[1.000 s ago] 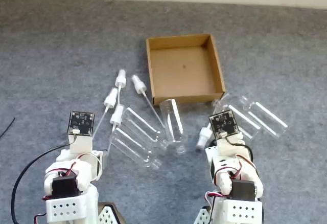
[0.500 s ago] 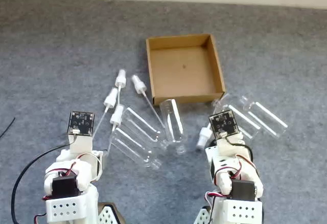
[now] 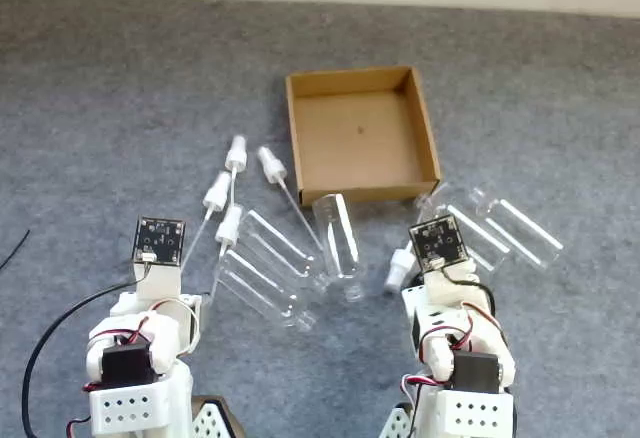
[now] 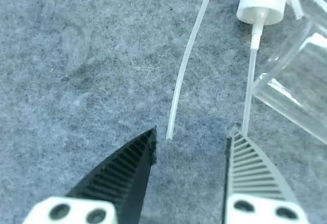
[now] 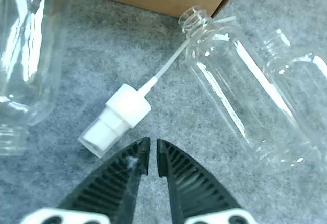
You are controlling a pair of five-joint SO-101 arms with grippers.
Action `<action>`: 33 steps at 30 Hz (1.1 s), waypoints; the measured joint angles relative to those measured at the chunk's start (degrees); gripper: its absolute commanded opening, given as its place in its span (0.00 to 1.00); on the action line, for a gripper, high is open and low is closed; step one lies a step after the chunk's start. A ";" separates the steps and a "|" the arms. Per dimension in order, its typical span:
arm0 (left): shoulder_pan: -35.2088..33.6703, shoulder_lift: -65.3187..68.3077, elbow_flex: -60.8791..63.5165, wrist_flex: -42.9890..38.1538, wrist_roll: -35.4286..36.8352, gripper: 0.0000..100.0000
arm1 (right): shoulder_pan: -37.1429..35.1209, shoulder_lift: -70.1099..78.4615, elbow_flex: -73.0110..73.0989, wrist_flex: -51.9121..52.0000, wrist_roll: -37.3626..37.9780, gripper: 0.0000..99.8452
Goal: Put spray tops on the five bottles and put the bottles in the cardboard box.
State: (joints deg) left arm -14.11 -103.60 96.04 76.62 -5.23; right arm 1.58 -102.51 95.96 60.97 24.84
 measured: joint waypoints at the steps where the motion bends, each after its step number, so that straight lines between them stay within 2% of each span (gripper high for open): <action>1: 0.00 0.00 0.00 0.00 0.00 0.20 | 0.00 0.00 0.00 0.00 0.00 0.01; 5: -0.88 0.00 0.00 0.00 -0.79 0.20 | 0.09 0.00 0.00 0.00 0.00 0.01; 11: -6.59 0.00 0.00 0.00 -7.38 0.20 | 0.09 0.00 0.00 0.26 0.00 0.01; 15: -7.38 0.00 0.00 0.00 -10.46 0.20 | 0.09 0.18 0.00 5.54 0.00 0.01; 33: -7.38 0.00 0.00 0.00 -10.90 0.20 | 0.00 0.09 -0.53 7.21 1.05 0.01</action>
State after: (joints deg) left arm -21.49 -103.60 96.04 76.62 -16.13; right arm 1.58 -102.42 95.43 68.18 25.89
